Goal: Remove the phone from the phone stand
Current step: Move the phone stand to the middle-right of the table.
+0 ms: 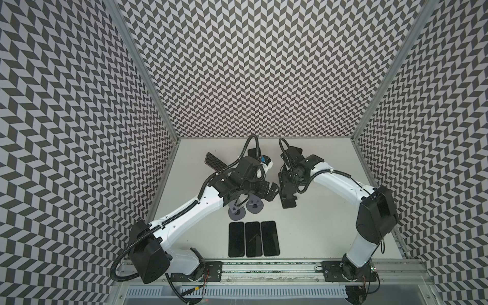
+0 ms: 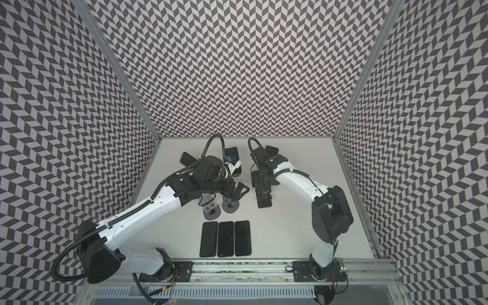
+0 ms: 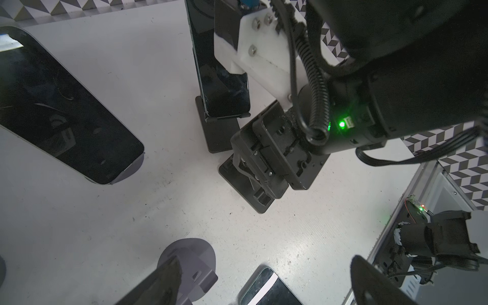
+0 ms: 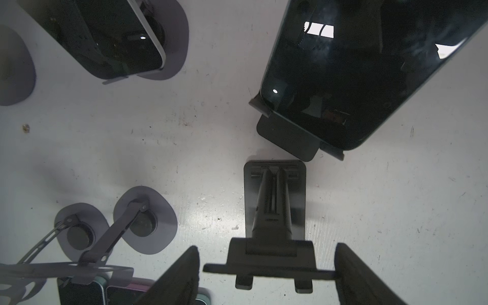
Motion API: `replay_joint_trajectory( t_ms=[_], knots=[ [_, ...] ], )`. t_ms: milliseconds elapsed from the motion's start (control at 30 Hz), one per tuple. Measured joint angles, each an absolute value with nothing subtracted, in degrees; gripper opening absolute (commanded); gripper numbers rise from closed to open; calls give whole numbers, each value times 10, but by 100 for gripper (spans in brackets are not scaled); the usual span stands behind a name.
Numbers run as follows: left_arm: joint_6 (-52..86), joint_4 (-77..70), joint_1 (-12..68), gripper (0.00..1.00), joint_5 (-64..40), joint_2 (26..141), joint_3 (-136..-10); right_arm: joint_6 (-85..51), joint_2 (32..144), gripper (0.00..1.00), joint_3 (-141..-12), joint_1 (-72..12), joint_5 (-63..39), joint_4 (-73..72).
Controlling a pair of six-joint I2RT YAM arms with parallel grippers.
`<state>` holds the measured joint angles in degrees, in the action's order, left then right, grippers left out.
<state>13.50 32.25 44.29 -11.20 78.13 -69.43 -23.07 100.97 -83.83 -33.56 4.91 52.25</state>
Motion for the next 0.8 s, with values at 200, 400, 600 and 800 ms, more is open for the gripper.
replay_joint_trajectory(
  t_ms=[200, 400, 600, 800],
  knots=[
    [131, 323, 443, 100, -112, 781, -694, -231, 1013, 77, -838, -335, 50, 522],
    [129, 323, 443, 100, -111, 781, -694, -231, 1014, 74, -838, -335, 52, 522],
    [128, 323, 446, 100, -110, 781, -694, -231, 1017, 71, -839, -335, 56, 522],
    [126, 322, 455, 100, -109, 781, -694, -230, 1017, 69, -839, -335, 57, 522]
  ],
)
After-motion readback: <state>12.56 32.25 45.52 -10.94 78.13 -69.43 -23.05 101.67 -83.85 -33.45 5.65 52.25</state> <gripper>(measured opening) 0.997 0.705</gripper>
